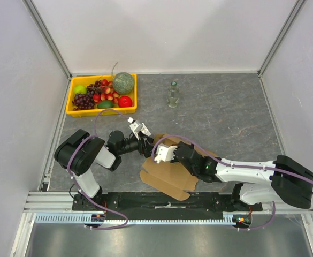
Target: Fold the paper box
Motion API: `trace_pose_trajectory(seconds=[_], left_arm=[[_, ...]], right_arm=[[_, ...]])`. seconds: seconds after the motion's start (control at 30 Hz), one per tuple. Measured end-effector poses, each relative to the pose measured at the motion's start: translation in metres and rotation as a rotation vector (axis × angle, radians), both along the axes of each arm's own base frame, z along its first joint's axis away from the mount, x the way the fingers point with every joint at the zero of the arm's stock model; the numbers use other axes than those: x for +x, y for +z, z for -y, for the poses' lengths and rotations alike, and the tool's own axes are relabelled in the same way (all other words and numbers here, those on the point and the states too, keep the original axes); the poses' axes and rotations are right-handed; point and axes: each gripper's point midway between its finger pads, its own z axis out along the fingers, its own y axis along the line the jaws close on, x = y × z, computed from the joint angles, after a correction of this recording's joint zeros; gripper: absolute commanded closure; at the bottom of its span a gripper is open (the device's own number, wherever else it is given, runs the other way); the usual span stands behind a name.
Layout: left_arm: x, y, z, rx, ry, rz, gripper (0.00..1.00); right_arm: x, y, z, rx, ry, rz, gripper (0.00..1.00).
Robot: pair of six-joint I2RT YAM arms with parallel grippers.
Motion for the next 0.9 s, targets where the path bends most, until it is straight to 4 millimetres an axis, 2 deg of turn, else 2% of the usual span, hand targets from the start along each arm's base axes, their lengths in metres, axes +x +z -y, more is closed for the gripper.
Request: trace_pose_trajectory(seconds=[0.47, 0.73, 0.9], left_arm=[[-0.006, -0.002, 0.005, -0.014, -0.05, -0.036, 0.38], [-0.012, -0.002, 0.007, -0.028, -0.071, -0.074, 0.38], [-0.019, -0.001, 0.013, -0.036, -0.095, -0.098, 0.32]], right_arm=[[-0.001, 0.017, -0.004, 0.076, 0.01, 0.014, 1.0], [0.0, 0.018, -0.003, 0.072, 0.002, 0.019, 1.0], [0.0, 0.018, -0.001, 0.07, -0.008, 0.024, 1.0]])
